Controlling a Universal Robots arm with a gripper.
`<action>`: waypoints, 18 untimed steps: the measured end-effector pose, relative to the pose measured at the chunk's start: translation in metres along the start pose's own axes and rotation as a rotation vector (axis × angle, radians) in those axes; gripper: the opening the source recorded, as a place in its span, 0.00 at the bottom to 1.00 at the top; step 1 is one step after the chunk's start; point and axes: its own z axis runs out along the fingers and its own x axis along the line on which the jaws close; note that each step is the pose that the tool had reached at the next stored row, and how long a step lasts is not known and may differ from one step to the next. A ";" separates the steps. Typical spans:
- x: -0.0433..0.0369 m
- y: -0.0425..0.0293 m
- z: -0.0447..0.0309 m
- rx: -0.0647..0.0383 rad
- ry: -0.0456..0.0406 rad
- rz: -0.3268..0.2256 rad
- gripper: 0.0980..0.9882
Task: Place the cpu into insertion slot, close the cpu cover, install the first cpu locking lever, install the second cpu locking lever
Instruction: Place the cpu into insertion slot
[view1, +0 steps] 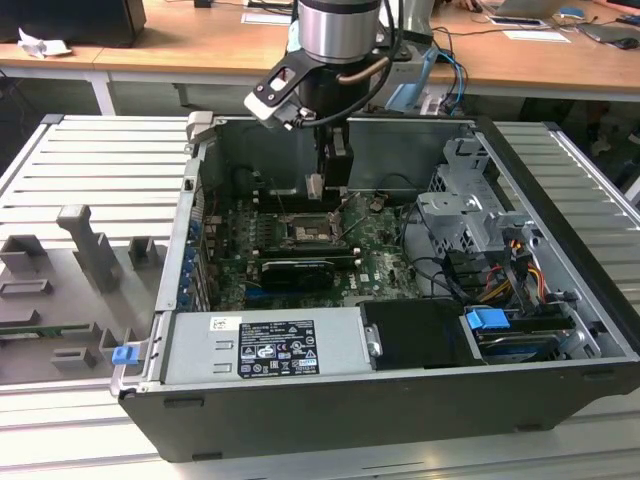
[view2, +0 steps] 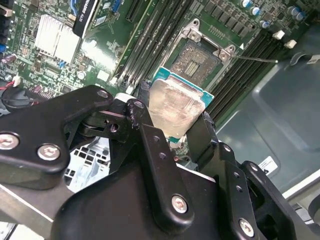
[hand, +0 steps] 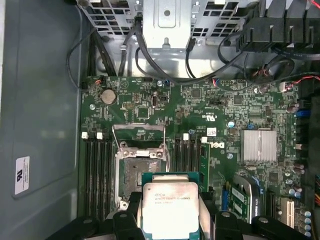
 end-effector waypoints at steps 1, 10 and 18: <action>0.0000 -0.0001 0.0013 0.000 0.0000 0.000 0.49; -0.0003 -0.0005 0.0129 0.000 -0.0002 0.000 0.49; -0.0005 -0.0009 0.0223 0.000 -0.0002 0.000 0.49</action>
